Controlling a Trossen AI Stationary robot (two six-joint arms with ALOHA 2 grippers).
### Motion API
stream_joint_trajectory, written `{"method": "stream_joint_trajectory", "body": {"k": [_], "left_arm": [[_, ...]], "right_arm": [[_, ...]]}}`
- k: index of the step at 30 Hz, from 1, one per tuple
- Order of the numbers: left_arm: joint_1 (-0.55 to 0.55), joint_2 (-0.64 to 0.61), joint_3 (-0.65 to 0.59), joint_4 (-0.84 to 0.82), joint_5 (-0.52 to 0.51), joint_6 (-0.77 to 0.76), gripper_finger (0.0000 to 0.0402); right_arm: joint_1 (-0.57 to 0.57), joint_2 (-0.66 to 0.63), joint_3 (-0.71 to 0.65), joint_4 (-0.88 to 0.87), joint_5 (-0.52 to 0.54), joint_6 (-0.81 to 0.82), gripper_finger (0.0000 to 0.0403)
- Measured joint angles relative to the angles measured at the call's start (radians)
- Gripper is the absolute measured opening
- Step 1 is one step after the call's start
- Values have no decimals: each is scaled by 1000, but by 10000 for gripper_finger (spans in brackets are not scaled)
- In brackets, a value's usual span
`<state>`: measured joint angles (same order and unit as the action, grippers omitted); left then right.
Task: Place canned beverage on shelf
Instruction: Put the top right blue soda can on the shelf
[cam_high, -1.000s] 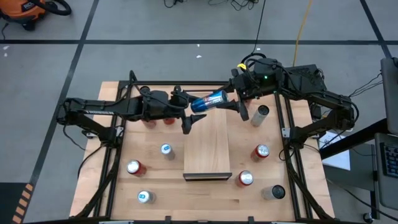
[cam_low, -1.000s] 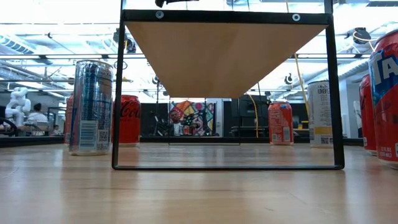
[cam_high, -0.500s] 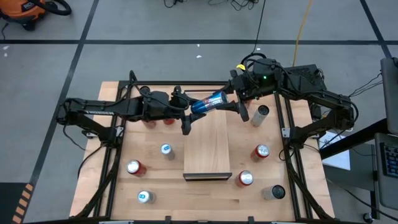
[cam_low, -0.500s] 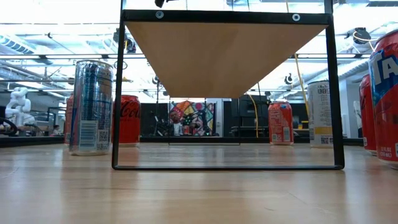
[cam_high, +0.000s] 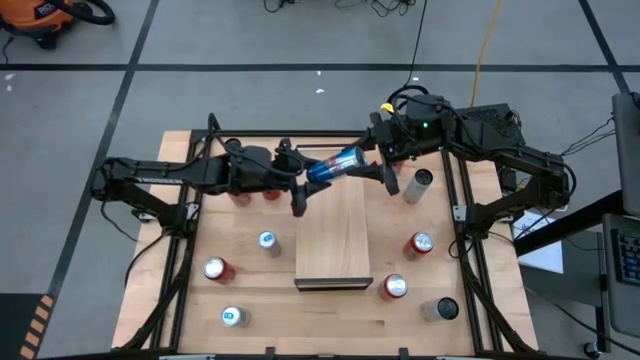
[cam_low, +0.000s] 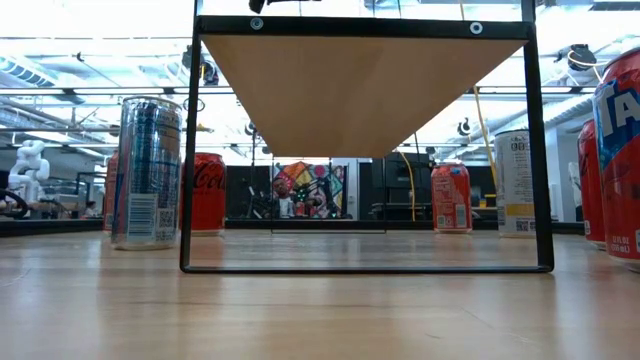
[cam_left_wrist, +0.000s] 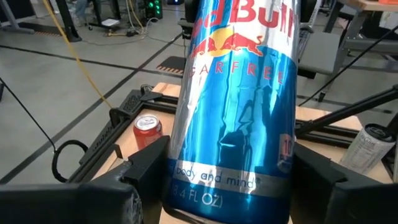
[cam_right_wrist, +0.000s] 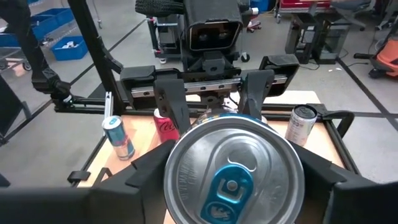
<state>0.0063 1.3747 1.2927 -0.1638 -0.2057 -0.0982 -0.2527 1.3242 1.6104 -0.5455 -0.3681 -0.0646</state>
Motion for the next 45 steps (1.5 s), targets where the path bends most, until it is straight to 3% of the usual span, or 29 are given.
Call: {"method": "stream_joint_trajectory", "body": {"k": [12,20,26,34,45], "left_arm": [[0,-18,0,32,-5,-5,239],[0,-38,0,134,-7,-3,239],[0,-40,0,320,-7,-8,239],[0,-39,0,399,-8,-35,239],[0,-3,0,502,-8,-53,238]], "right_arm": [[-1,-4,1,27,6,38,292],[-1,-11,1,110,-1,172,293],[-1,-5,1,299,-2,247,293],[0,0,1,544,25,264,293],[0,6,1,596,52,289,293]]}}
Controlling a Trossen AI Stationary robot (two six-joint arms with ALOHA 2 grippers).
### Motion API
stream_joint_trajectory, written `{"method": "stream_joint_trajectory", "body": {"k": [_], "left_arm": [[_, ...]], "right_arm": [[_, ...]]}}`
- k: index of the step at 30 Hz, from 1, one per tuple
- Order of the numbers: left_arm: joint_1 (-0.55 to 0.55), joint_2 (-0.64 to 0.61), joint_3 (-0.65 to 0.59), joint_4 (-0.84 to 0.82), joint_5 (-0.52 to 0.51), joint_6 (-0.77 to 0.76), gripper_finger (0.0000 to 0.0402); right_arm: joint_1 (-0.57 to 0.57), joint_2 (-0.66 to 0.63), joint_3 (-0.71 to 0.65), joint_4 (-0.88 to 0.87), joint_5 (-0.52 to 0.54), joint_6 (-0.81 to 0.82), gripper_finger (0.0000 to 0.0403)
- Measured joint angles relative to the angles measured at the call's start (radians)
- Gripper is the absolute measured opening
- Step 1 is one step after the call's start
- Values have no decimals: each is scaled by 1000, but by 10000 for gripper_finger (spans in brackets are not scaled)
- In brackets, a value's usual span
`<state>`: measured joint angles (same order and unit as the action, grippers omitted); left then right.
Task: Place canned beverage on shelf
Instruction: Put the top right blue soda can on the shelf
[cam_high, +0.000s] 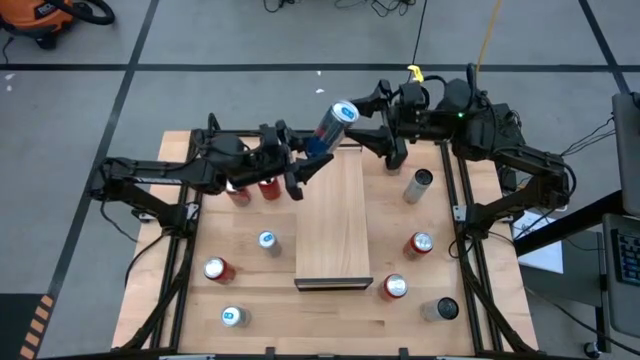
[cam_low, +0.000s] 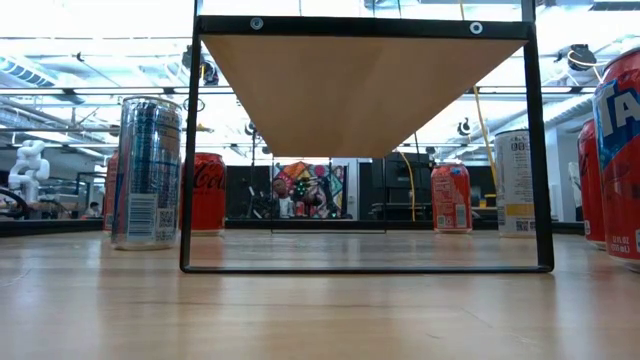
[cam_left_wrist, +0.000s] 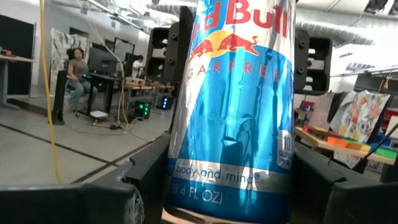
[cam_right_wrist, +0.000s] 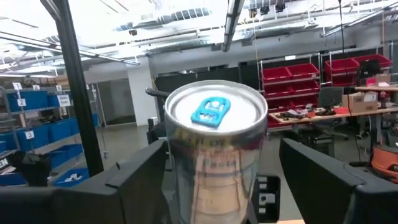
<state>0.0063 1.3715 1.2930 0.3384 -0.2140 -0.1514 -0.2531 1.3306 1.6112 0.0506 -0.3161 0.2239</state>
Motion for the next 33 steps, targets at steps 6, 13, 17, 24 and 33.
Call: {"method": "stream_joint_trajectory", "body": {"k": [6,13,17,24,33], "left_arm": [[0,14,0,-9,-1,1,241],[0,15,0,-8,-2,1,243],[0,15,0,-8,-9,1,243],[-3,13,0,-39,-38,7,249],[-2,-25,1,-127,-88,1,348]], "right_arm": [[0,27,0,78,-24,46,288],[7,44,0,81,-54,49,239],[7,45,0,80,-54,45,206],[7,46,0,74,-61,28,204],[6,41,-2,70,-52,23,206]]}}
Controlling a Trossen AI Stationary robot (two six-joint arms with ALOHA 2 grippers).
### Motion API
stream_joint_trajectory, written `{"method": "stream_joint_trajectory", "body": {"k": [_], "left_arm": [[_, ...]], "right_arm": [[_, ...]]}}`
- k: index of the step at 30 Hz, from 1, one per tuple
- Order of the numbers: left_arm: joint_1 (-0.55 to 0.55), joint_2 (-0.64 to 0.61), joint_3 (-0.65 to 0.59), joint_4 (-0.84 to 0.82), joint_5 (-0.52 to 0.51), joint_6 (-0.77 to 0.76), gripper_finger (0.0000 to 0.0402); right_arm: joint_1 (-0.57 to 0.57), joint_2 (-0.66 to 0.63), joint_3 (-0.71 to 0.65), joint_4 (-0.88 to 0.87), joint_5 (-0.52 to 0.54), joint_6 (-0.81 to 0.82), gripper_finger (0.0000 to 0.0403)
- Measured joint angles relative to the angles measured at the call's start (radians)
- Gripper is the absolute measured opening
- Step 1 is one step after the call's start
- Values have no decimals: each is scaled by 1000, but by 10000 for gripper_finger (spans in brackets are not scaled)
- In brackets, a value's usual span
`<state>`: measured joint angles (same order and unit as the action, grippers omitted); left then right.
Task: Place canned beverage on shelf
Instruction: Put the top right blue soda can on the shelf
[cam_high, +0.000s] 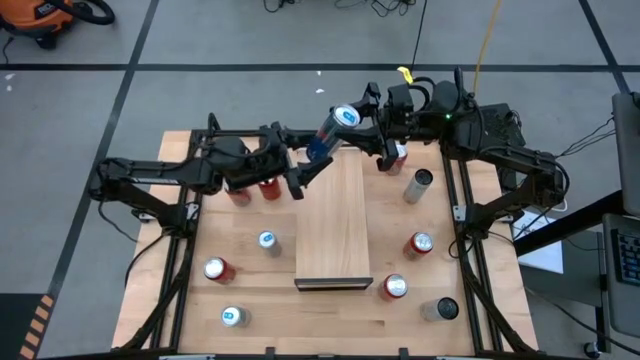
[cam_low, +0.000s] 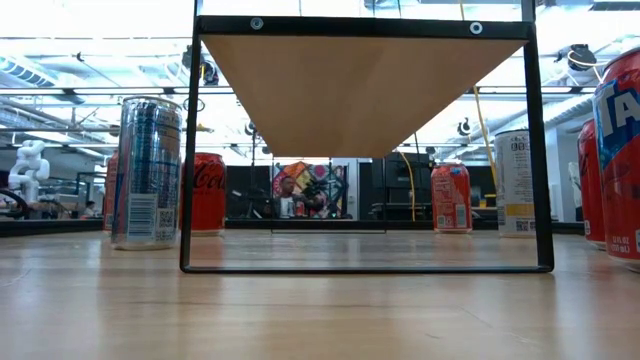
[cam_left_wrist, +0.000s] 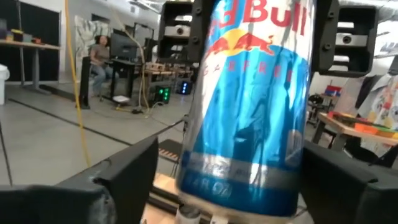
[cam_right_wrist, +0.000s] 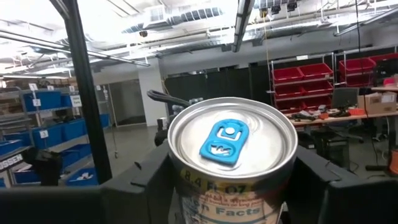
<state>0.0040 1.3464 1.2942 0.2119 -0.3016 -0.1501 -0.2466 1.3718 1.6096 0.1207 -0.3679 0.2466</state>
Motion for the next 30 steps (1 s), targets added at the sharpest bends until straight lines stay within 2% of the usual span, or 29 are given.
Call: {"method": "stream_joint_trajectory", "body": {"k": [4,12,15,22,26,30], "left_arm": [[0,-38,0,-65,-1,-6,372],[-14,-143,0,-221,-21,-66,374],[-14,-180,0,-298,-53,-104,374],[-14,-245,0,-421,-205,-105,374],[-14,-266,0,-457,-214,-108,374],[-14,-276,0,-513,-214,-163,374]], "right_arm": [[-2,-6,0,-3,0,-3,207],[-26,-9,0,-4,-11,-5,207],[-50,-9,0,12,-3,-49,207],[-102,10,1,35,0,-111,208],[-133,38,1,34,-16,-130,208],[-168,80,1,38,-83,-135,208]]}}
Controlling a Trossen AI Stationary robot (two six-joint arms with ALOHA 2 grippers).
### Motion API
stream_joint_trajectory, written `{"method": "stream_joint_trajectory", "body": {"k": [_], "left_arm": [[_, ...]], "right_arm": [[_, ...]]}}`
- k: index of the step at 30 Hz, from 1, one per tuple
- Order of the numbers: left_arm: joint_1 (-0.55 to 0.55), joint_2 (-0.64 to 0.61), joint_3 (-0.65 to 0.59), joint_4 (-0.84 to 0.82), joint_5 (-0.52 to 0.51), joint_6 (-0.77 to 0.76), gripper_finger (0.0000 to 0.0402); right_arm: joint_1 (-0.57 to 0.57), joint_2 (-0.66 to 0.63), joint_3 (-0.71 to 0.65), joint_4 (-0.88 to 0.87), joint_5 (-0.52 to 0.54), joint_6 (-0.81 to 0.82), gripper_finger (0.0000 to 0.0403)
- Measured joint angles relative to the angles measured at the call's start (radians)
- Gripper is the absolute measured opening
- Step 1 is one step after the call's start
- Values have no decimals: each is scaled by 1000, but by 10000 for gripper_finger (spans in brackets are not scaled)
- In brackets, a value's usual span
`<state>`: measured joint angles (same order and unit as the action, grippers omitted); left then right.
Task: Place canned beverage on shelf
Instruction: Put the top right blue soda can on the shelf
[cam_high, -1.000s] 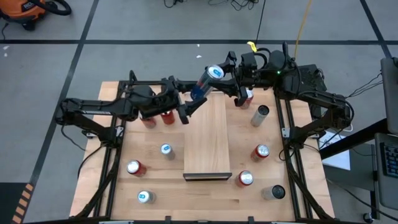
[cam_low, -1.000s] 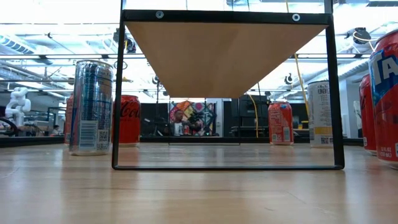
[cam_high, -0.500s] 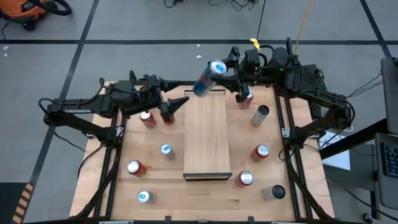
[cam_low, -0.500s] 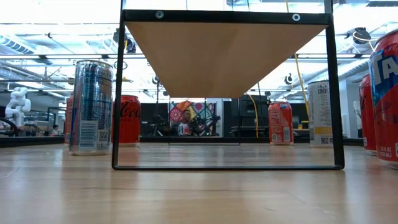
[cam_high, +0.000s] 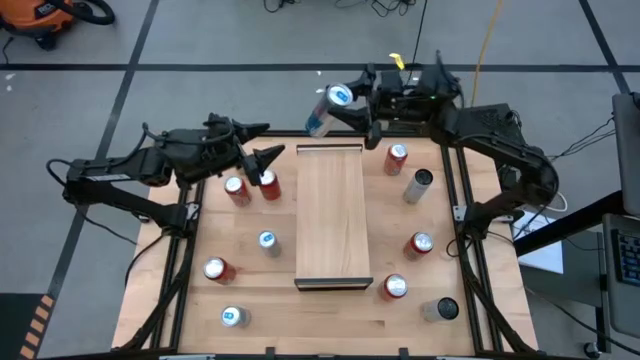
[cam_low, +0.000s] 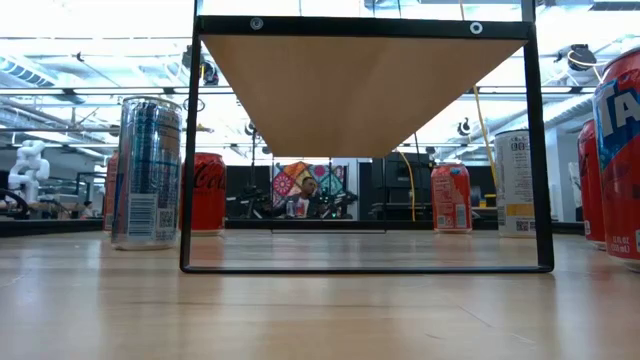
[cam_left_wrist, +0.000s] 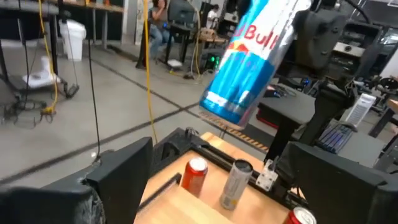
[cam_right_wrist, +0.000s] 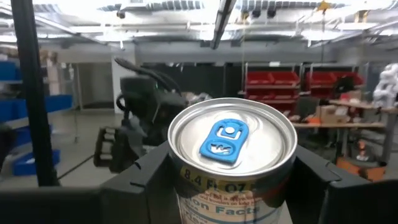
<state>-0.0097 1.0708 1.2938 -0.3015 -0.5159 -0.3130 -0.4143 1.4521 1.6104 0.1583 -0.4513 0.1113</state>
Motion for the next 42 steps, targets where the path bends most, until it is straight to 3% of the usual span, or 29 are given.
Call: {"method": "stream_joint_trajectory", "body": {"k": [10,17,27,37,42], "left_arm": [[0,-12,0,-129,0,-51,374],[0,-12,0,-295,2,-178,374],[0,-12,0,-575,21,-336,374],[0,-12,-23,-643,19,-336,374],[0,-12,-46,-641,33,-337,374]], "right_arm": [[-86,140,0,-8,-188,0,208],[-109,235,0,-8,-266,-41,208],[-110,327,0,-11,-286,-116,208],[-111,380,0,-62,-307,-163,208],[-110,378,1,-209,-311,-257,208]]}}
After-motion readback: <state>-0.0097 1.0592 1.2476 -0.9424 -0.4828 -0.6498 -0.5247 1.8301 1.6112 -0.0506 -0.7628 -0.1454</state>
